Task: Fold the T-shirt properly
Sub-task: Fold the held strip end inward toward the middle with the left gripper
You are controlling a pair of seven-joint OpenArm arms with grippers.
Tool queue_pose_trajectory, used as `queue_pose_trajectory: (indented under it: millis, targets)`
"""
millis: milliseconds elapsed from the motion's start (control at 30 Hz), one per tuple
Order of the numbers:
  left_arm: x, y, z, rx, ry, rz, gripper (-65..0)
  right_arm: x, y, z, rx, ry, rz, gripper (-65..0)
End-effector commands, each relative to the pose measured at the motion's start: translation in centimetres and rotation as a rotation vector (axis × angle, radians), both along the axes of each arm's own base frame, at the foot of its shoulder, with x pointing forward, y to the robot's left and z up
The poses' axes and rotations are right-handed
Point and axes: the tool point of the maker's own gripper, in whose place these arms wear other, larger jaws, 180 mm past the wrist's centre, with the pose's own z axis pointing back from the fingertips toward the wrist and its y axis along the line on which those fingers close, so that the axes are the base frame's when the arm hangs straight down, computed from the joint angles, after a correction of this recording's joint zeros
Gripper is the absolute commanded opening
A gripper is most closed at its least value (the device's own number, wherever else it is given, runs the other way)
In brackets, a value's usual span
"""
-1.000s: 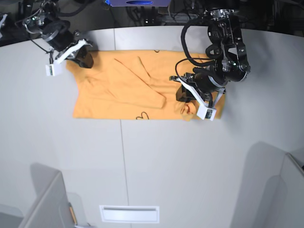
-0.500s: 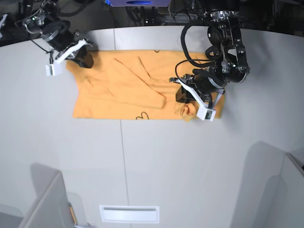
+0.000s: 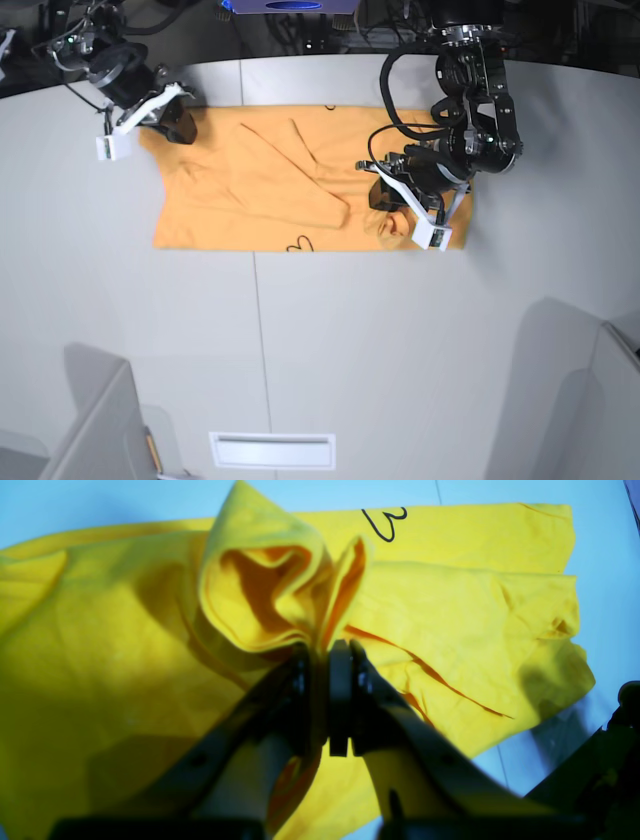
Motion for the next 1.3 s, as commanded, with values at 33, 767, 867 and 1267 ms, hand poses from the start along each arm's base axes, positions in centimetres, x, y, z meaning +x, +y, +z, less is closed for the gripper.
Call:
queue_pose_trajectory:
  millis: [33,767,867,1267]
  targets:
    - [0.9,-0.3,1.3,-0.018,-0.050,0.002,-65.0,0.4,0.0,0.8,0.008,-0.039,0.002,-65.0]
    - [-1.6,-12.1,1.2,-0.138,-0.010,-0.291,-19.3,0.4,0.0,0.8,0.008,-0.039,0.004,-65.0]
    - [-1.5,-13.5,2.1,-0.149,-0.035,-0.332,-19.3,0.5,0.0,0.8,0.008,-0.041,0.004,-65.0]
    - [2.6,0.0,4.4,0.039,-0.166,-0.056,-39.0,1.9,-0.1,1.2,0.012,-0.071,-0.003,-65.0]
